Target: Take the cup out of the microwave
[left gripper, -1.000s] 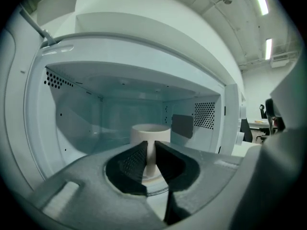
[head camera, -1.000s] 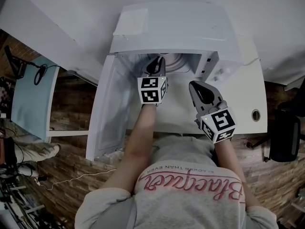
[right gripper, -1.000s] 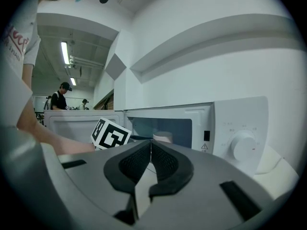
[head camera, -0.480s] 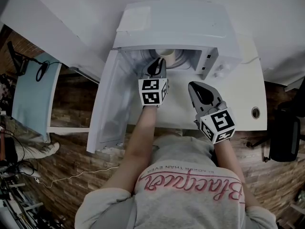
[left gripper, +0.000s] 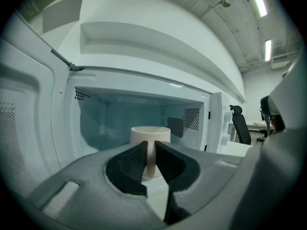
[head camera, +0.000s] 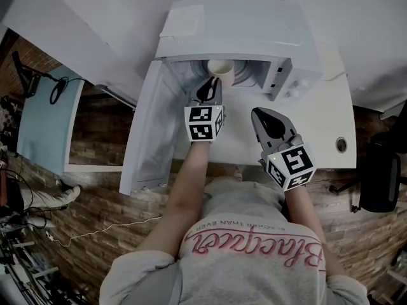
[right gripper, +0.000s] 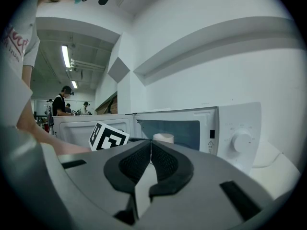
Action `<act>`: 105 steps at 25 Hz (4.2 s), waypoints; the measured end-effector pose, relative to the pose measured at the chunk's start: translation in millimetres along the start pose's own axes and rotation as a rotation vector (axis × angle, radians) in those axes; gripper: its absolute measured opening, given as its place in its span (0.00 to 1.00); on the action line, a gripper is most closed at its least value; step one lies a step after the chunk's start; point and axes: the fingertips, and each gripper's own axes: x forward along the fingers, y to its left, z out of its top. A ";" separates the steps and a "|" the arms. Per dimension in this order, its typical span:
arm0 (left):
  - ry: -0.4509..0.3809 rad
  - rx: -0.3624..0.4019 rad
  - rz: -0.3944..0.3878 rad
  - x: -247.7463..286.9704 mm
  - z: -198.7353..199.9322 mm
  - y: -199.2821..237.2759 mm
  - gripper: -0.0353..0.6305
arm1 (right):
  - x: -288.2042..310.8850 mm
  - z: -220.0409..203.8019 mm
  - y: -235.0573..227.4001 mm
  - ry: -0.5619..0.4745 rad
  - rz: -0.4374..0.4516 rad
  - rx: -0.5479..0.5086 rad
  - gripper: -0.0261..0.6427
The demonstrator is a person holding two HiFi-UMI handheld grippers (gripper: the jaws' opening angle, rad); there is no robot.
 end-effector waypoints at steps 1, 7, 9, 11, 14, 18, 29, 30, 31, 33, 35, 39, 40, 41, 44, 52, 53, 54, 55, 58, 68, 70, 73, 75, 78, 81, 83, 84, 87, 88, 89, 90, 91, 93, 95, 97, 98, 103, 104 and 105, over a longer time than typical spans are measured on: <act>-0.002 -0.001 0.000 -1.3 0.8 -0.4 0.13 | -0.7 0.5 0.6 0.001 -0.001 0.001 0.06; -0.015 -0.002 -0.005 -11.5 5.8 -1.9 0.13 | -3.3 4.3 7.0 0.004 -0.002 0.001 0.06; -0.021 -0.002 -0.007 -15.6 7.6 -2.5 0.13 | -3.9 5.1 9.9 0.007 -0.002 0.001 0.06; -0.027 -0.002 -0.010 -19.9 9.3 -3.2 0.13 | -4.9 6.0 12.6 0.007 -0.002 0.000 0.06; -0.032 -0.001 -0.012 -26.7 10.7 -3.5 0.13 | -6.7 7.0 17.3 0.005 -0.002 -0.001 0.06; -0.041 -0.001 -0.017 -36.0 11.7 -3.6 0.13 | -10.0 9.4 23.2 -0.002 -0.013 -0.002 0.06; -0.053 -0.009 -0.025 -59.3 16.9 -3.6 0.13 | -20.5 16.6 34.2 -0.005 -0.039 0.011 0.06; -0.054 -0.010 -0.025 -60.7 18.0 -3.7 0.13 | -21.0 18.1 34.9 -0.006 -0.040 0.010 0.06; -0.055 -0.011 -0.026 -62.1 19.1 -3.7 0.13 | -21.4 19.8 35.7 -0.006 -0.040 0.008 0.06; -0.058 -0.014 -0.029 -64.7 21.0 -3.5 0.13 | -22.6 22.4 37.0 -0.003 -0.042 0.003 0.06; -0.060 -0.018 -0.031 -65.9 23.1 -3.2 0.13 | -23.7 24.4 36.4 0.002 -0.044 -0.001 0.06; -0.071 -0.022 -0.031 -67.8 30.4 -2.9 0.13 | -25.3 28.9 33.3 0.010 -0.046 -0.012 0.06; -0.072 -0.022 -0.032 -68.4 31.5 -3.6 0.13 | -25.8 29.4 32.7 0.011 -0.047 -0.014 0.06; -0.073 -0.021 -0.033 -68.8 32.3 -4.4 0.13 | -26.3 29.7 32.2 0.012 -0.047 -0.015 0.06; -0.072 -0.016 -0.033 -69.7 33.4 -6.7 0.13 | -26.9 31.4 31.9 0.012 -0.041 -0.018 0.06; -0.063 -0.002 -0.037 -78.7 33.4 -17.8 0.13 | -26.4 35.3 26.0 0.011 -0.007 -0.023 0.06; -0.062 0.001 -0.038 -79.8 34.2 -19.3 0.13 | -25.9 35.4 24.0 0.013 -0.003 -0.021 0.06; -0.061 0.004 -0.039 -80.9 35.5 -20.7 0.13 | -25.4 35.9 21.8 0.014 0.000 -0.019 0.06; -0.062 0.006 -0.039 -82.2 37.4 -22.2 0.13 | -25.0 36.7 19.7 0.014 0.002 -0.018 0.06; -0.073 0.009 -0.038 -87.6 45.8 -27.4 0.13 | -23.8 41.1 14.6 0.012 0.010 -0.016 0.06; -0.091 0.045 -0.060 -113.5 71.8 -48.5 0.13 | -29.9 65.4 6.6 -0.026 0.027 -0.022 0.06; -0.098 0.050 -0.063 -118.9 78.8 -51.8 0.13 | -31.9 71.1 7.9 -0.038 0.033 -0.030 0.06; -0.111 0.060 -0.076 -126.5 91.4 -56.9 0.13 | -32.1 79.1 9.3 -0.047 0.041 -0.047 0.06; -0.119 0.071 -0.088 -129.8 98.9 -61.1 0.13 | -30.7 81.7 9.7 -0.041 0.047 -0.063 0.06; -0.130 0.088 -0.102 -132.8 110.3 -68.4 0.13 | -30.0 87.0 9.1 -0.042 0.054 -0.076 0.06; -0.140 0.096 -0.110 -135.7 122.3 -75.0 0.13 | -30.8 97.0 9.3 -0.056 0.064 -0.092 0.06; -0.149 0.101 -0.113 -137.0 131.3 -77.3 0.13 | -31.3 105.9 8.3 -0.070 0.064 -0.102 0.06; -0.152 0.104 -0.113 -137.3 136.0 -77.9 0.13 | -31.7 110.5 7.4 -0.078 0.063 -0.104 0.06; -0.163 0.118 -0.116 -137.2 149.3 -78.5 0.13 | -32.0 121.7 4.2 -0.097 0.062 -0.113 0.06; -0.168 0.121 -0.116 -136.8 153.6 -78.4 0.13 | -31.4 124.4 2.7 -0.101 0.061 -0.117 0.06; -0.173 0.125 -0.116 -136.4 157.8 -78.2 0.13 | -30.5 127.1 1.1 -0.105 0.060 -0.121 0.06; -0.177 0.128 -0.115 -136.0 161.8 -78.0 0.13 | -29.6 129.8 -0.3 -0.108 0.059 -0.125 0.06; -0.180 0.132 -0.115 -135.9 165.4 -77.9 0.13 | -29.0 132.6 -1.1 -0.113 0.059 -0.128 0.06; -0.187 0.137 -0.115 -136.4 171.6 -78.1 0.13 | -28.6 138.4 -1.6 -0.125 0.060 -0.132 0.06; -0.194 0.141 -0.117 -136.9 176.7 -79.4 0.13 | -28.6 142.6 -2.2 -0.134 0.061 -0.135 0.06; -0.203 0.143 -0.117 -137.0 181.4 -81.4 0.13 | -28.6 145.8 -3.4 -0.140 0.061 -0.138 0.06; -0.208 0.143 -0.116 -137.2 184.2 -81.9 0.13 | -28.5 147.8 -3.9 -0.144 0.061 -0.141 0.06; -0.230 0.154 -0.101 -140.8 198.3 -80.9 0.13 | -30.1 157.0 0.7 -0.183 0.066 -0.141 0.06; -0.233 0.158 -0.099 -140.9 200.4 -80.3 0.13 | -29.9 157.9 2.8 -0.190 0.070 -0.142 0.06; -0.234 0.161 -0.098 -140.8 202.1 -79.6 0.13 | -29.3 158.5 4.6 -0.193 0.073 -0.142 0.06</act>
